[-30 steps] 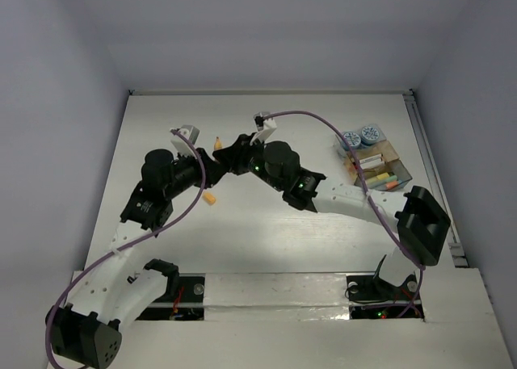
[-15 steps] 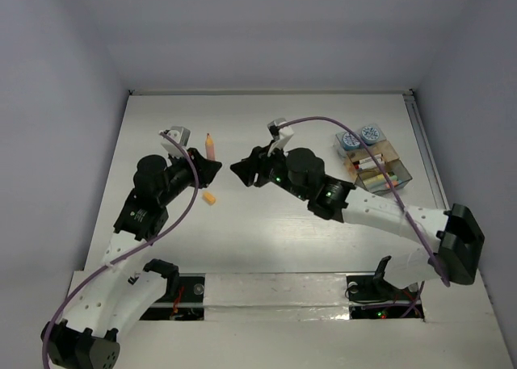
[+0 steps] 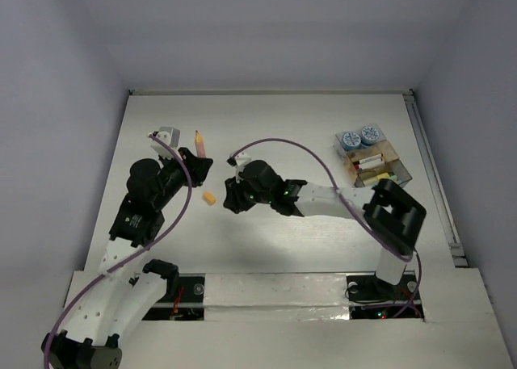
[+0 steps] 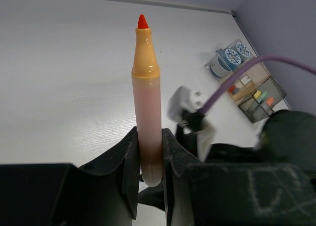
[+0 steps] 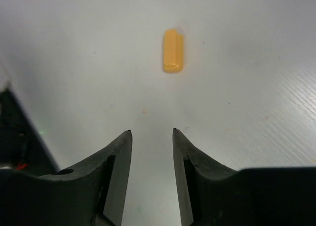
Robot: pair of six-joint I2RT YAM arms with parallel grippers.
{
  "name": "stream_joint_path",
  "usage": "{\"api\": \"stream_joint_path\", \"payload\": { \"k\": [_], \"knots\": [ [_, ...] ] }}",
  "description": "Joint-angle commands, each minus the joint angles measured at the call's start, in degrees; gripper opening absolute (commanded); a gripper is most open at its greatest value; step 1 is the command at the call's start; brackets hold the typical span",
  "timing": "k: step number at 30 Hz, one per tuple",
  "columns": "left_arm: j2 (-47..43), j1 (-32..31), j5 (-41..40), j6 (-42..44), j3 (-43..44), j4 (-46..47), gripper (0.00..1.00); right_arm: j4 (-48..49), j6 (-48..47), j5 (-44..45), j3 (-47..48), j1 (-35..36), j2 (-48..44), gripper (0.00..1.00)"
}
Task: Sort the stationery into containers
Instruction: Pick up the pen from the center of the board, then move the pen cap to the center of the board.
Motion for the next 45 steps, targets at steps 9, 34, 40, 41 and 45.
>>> {"api": "stream_joint_path", "payload": {
  "k": [9, 34, 40, 41, 45],
  "knots": [
    [-1.5, 1.0, -0.6, 0.6, 2.1, 1.7, 0.0, -7.9, -6.4, 1.2, 18.5, 2.8, 21.2, 0.52],
    [-0.7, 1.5, 0.9, 0.3, 2.1, 2.3, 0.0, -12.6, -15.7, 15.0, 28.0, 4.0, 31.5, 0.61],
    [-0.4, 2.0, 1.1, 0.3, 2.0, 2.2, 0.0, -12.1, -19.1, 9.1, 31.2, 4.0, 33.6, 0.58],
    [-0.4, 2.0, 1.1, 0.2, 2.0, 2.2, 0.0, -12.1, -19.2, 8.3, 32.5, 4.0, 34.6, 0.55],
    [-0.5, 2.0, 0.8, 0.3, 1.9, 2.1, 0.0, -10.4, -19.3, 6.5, 32.4, 4.0, 35.7, 0.38]
  ]
}}
